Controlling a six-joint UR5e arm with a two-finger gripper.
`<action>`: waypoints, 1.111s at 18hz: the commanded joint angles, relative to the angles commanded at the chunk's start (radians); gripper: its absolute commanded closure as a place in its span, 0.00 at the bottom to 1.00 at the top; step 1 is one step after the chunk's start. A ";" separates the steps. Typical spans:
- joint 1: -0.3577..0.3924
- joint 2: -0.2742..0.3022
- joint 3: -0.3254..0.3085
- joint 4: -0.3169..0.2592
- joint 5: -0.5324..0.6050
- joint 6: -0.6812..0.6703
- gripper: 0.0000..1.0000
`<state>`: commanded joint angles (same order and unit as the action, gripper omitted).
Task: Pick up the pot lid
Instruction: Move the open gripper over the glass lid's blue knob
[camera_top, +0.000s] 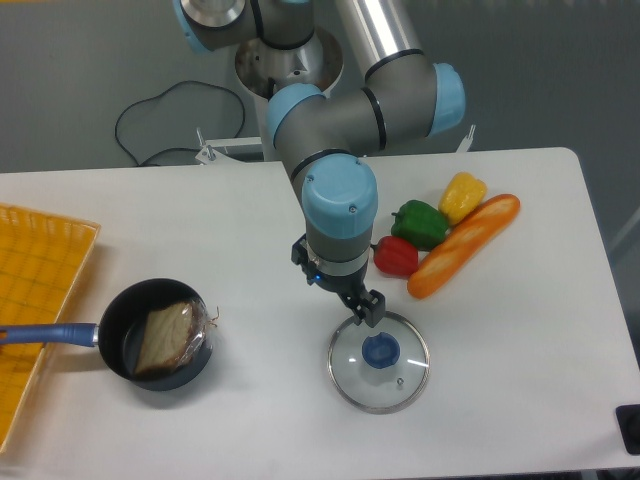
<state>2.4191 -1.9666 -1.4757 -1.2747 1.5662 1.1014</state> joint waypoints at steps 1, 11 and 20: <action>0.000 0.000 0.000 0.000 -0.003 0.000 0.00; 0.008 -0.008 0.000 0.009 -0.009 -0.003 0.00; 0.107 -0.015 -0.014 0.012 -0.006 -0.003 0.00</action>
<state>2.5264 -1.9819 -1.4895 -1.2625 1.5601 1.0983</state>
